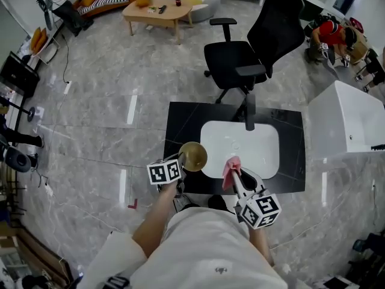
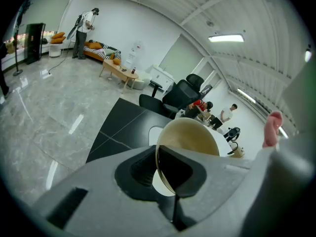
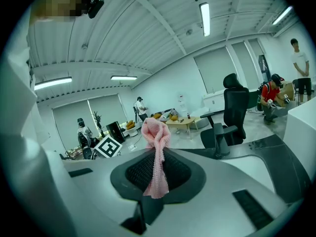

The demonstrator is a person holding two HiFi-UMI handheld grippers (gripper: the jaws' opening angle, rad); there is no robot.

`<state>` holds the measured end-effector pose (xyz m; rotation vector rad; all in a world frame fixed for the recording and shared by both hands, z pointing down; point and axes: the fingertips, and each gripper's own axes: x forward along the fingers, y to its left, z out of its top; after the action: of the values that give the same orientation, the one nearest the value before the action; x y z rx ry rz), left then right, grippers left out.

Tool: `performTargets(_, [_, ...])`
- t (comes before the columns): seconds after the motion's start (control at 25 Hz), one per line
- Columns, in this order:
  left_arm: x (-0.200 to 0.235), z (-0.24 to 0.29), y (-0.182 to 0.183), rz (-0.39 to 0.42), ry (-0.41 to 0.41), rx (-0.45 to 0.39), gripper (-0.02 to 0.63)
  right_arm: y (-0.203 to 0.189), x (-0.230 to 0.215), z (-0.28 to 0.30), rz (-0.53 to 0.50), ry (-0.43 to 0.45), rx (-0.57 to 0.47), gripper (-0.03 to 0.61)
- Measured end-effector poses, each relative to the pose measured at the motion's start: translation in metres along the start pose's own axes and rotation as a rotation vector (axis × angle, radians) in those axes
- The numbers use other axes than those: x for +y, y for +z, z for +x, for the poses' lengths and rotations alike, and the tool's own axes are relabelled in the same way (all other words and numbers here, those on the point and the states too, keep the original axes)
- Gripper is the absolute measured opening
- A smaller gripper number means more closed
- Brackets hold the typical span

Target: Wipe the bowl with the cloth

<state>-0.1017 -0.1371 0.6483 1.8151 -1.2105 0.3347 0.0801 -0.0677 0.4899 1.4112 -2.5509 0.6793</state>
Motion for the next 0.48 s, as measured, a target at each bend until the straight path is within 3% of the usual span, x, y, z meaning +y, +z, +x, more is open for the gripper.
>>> performTargets(0.48, [-0.076,-0.041,0.045,0.265,0.065,-0.148,0.018,0.021,0.015,0.02,-0.095,0.099,0.012,0.026])
